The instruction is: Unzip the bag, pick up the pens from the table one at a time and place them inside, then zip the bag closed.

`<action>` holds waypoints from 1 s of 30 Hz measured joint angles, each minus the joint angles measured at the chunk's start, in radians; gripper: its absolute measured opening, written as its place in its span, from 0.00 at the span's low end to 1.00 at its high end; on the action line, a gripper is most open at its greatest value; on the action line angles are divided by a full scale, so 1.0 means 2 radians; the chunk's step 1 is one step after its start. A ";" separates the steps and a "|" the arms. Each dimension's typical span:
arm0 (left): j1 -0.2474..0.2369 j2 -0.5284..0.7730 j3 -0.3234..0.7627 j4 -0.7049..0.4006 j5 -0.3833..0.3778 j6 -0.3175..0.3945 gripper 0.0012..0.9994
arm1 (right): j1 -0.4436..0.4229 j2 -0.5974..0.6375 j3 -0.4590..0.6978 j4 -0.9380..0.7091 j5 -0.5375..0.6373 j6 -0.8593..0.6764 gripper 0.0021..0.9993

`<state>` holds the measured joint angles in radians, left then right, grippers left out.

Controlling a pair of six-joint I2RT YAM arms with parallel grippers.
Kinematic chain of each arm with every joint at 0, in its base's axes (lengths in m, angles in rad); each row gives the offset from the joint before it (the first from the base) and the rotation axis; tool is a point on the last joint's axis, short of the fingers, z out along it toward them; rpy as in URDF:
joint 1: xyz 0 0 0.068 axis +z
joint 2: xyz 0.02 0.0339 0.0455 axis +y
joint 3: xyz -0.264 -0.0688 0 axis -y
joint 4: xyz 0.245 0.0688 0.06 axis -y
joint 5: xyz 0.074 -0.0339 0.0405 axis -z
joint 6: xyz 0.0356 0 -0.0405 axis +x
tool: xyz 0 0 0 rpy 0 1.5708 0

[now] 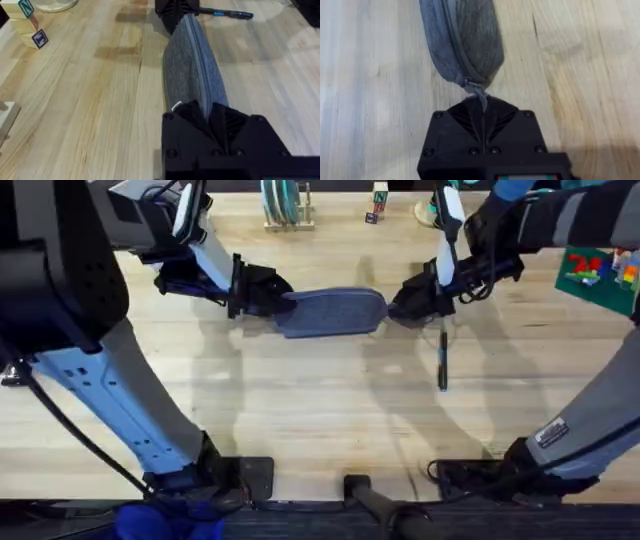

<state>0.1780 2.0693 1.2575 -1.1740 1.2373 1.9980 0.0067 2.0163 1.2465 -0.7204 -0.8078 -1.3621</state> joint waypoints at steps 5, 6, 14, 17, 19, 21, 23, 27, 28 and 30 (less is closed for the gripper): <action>0.000 0.000 0.000 0.000 0.000 0.000 0.04 | 0.000 0.000 0.000 0.000 0.000 0.000 0.03; 0.000 0.000 0.000 0.000 0.000 0.000 0.04 | 0.000 0.000 0.000 -0.001 0.000 0.000 0.03; 0.000 0.000 0.000 0.000 0.000 0.000 0.04 | 0.000 0.000 0.016 -0.046 0.003 0.000 0.03; 0.000 0.000 0.000 0.000 0.000 0.000 0.04 | 0.000 0.000 0.036 -0.079 0.004 0.000 0.03; 0.000 0.000 0.000 0.000 -0.001 0.000 0.04 | 0.000 0.000 0.050 -0.099 0.005 0.000 0.03; 0.000 0.000 0.000 0.000 -0.001 0.000 0.04 | 0.000 0.000 0.063 -0.118 0.006 0.000 0.03; 0.000 0.000 0.000 0.002 -0.001 0.000 0.04 | 0.000 0.000 0.072 -0.138 0.008 0.000 0.03; -0.001 0.000 0.000 0.003 -0.001 0.000 0.04 | 0.000 0.000 0.087 -0.171 0.010 0.000 0.03; -0.001 0.000 0.000 0.004 -0.001 0.000 0.04 | 0.000 0.000 0.092 -0.180 0.010 0.000 0.03; -0.001 0.000 0.000 0.004 -0.001 0.000 0.04 | 0.000 0.000 0.104 -0.198 0.011 0.000 0.03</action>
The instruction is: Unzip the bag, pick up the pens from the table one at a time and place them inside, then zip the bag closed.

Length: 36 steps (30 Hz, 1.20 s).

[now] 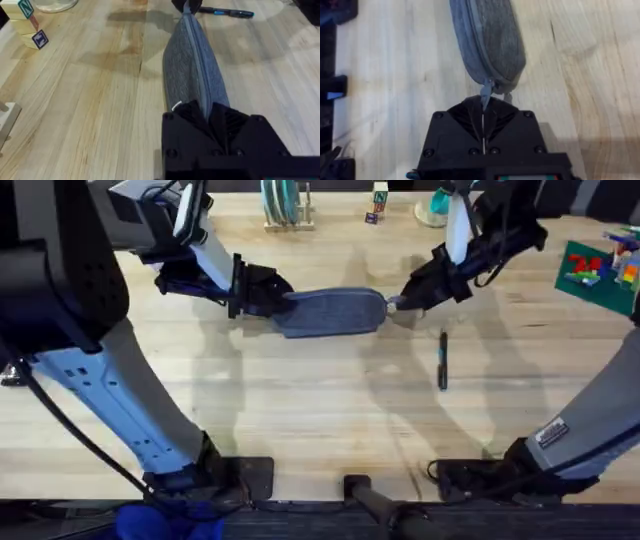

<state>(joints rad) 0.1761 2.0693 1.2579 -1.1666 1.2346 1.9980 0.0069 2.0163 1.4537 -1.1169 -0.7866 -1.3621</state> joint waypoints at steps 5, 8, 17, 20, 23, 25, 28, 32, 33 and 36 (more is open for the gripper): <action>0.000 0.000 0.000 0.000 0.000 0.000 0.04 | 0.003 0.000 0.020 -0.023 0.000 0.000 0.03; 0.000 0.000 0.000 0.000 0.000 0.000 0.04 | 0.004 0.000 0.024 -0.026 -0.007 0.002 0.03; 0.000 0.000 0.000 0.000 0.000 0.000 0.04 | 0.008 0.000 0.046 -0.041 -0.038 0.004 0.03; 0.000 0.000 0.000 0.000 0.000 0.000 0.04 | 0.015 0.000 0.049 -0.041 -0.051 0.005 0.03; 0.000 0.000 0.000 0.000 0.000 0.000 0.04 | 0.024 0.000 0.051 -0.040 -0.058 0.007 0.03; 0.000 0.000 0.000 0.000 0.000 0.000 0.04 | 0.031 0.000 0.056 -0.040 -0.060 0.012 0.03; 0.000 0.000 0.000 0.000 0.000 0.000 0.04 | 0.043 0.000 0.070 -0.040 -0.062 0.024 0.03; 0.000 0.000 0.000 0.001 0.000 0.000 0.04 | 0.056 0.000 0.085 -0.040 -0.061 0.038 0.03; 0.000 0.000 0.000 0.001 0.000 0.000 0.04 | 0.059 0.000 0.087 -0.041 -0.061 0.041 0.03; 0.000 0.000 0.000 0.001 0.000 0.000 0.04 | 0.066 0.000 0.090 -0.040 -0.061 0.051 0.03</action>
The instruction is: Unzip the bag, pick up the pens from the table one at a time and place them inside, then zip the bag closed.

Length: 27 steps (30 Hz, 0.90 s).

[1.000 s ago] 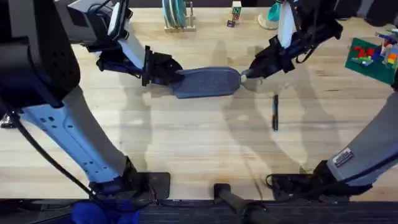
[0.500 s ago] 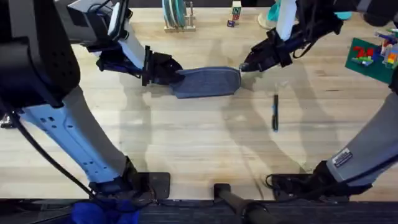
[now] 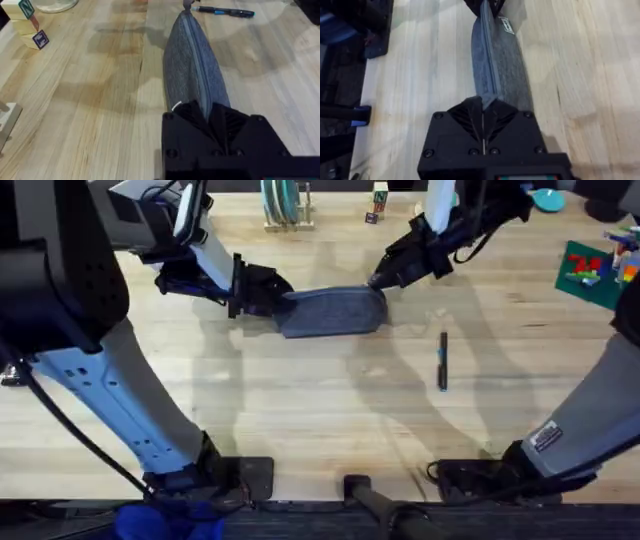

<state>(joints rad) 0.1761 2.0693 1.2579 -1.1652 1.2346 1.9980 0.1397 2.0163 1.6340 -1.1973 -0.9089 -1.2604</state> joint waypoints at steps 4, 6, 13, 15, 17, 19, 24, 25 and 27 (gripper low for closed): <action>0.000 0.000 0.000 0.000 0.000 0.000 0.04 | 0.010 0.000 0.001 0.000 0.000 0.013 0.03; 0.000 0.000 0.000 0.000 0.000 0.000 0.04 | 0.017 0.000 0.001 0.004 0.000 0.016 0.03; -0.001 0.000 0.000 0.000 0.000 0.000 0.04 | 0.050 0.000 0.001 0.048 -0.001 0.057 0.03; -0.001 0.000 0.000 0.001 0.000 0.000 0.04 | 0.058 0.000 0.001 0.057 0.000 0.069 0.03; -0.001 0.000 0.000 0.001 0.000 0.000 0.04 | 0.066 0.000 0.001 0.063 0.000 0.079 0.03; -0.001 0.000 0.000 0.001 0.000 0.000 0.04 | 0.074 0.000 0.001 0.072 0.001 0.091 0.03; -0.002 0.000 0.000 0.001 -0.001 0.000 0.04 | 0.095 0.000 0.001 0.094 0.002 0.114 0.03; -0.002 0.000 0.000 0.001 -0.001 0.000 0.04 | 0.099 0.000 0.001 0.099 0.002 0.119 0.03; -0.002 0.000 0.000 0.001 -0.001 0.000 0.04 | 0.107 0.000 0.001 0.115 0.002 0.133 0.03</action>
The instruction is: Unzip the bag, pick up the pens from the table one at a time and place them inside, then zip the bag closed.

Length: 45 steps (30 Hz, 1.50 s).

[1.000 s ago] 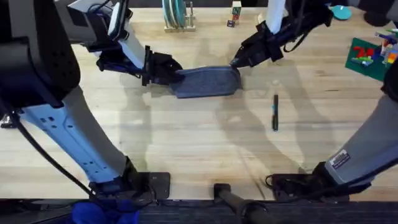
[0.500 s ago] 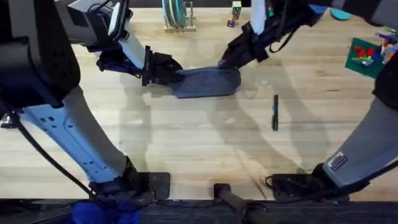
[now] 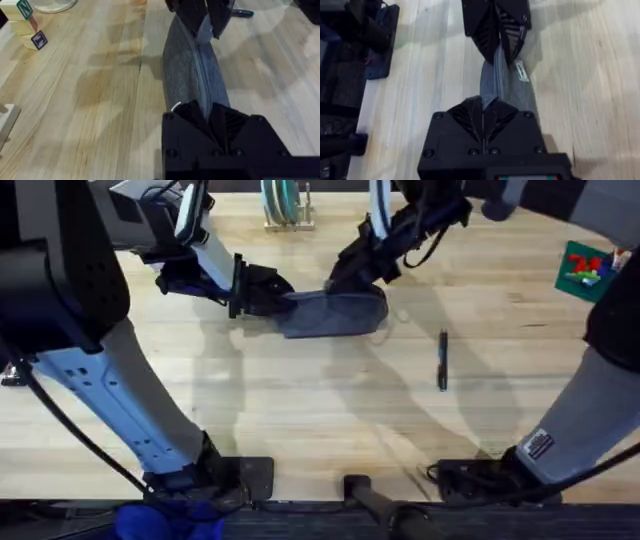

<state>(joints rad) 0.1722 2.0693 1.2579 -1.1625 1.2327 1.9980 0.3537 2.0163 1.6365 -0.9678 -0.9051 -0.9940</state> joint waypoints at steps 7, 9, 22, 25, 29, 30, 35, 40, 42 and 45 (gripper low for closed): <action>0.000 0.000 0.000 0.001 0.000 0.000 0.04 | 0.024 0.000 0.000 0.045 0.003 0.043 0.03; 0.000 0.000 0.000 0.001 0.000 0.000 0.04 | 0.030 0.000 0.000 0.056 0.006 0.053 0.03; 0.000 0.000 0.000 0.001 0.000 0.000 0.04 | 0.059 0.000 0.000 0.089 0.018 0.090 0.03; 0.000 0.000 0.000 0.001 0.000 0.000 0.04 | 0.062 0.000 0.000 0.091 0.019 0.090 0.03; 0.000 0.000 0.000 0.000 0.000 0.000 0.04 | 0.069 0.000 0.000 0.093 0.020 0.090 0.03; 0.000 0.000 0.000 0.000 0.000 0.000 0.04 | 0.070 0.000 0.000 0.094 0.021 0.090 0.03; 0.000 0.000 0.000 0.000 0.000 0.000 0.04 | 0.078 0.000 0.000 0.102 0.025 0.090 0.03; 0.000 0.000 0.000 0.000 0.000 0.000 0.04 | 0.078 0.000 0.000 0.102 0.026 0.096 0.03; 0.000 0.000 0.000 0.000 0.000 0.000 0.04 | 0.078 0.000 0.000 0.101 0.026 0.099 0.03; 0.000 0.000 0.000 0.000 0.000 0.000 0.04 | 0.078 0.000 0.000 0.097 0.026 0.101 0.03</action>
<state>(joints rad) 0.1722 2.0693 1.2579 -1.1618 1.2331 1.9980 0.5104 2.0163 1.6367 -0.7742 -0.8532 -0.7914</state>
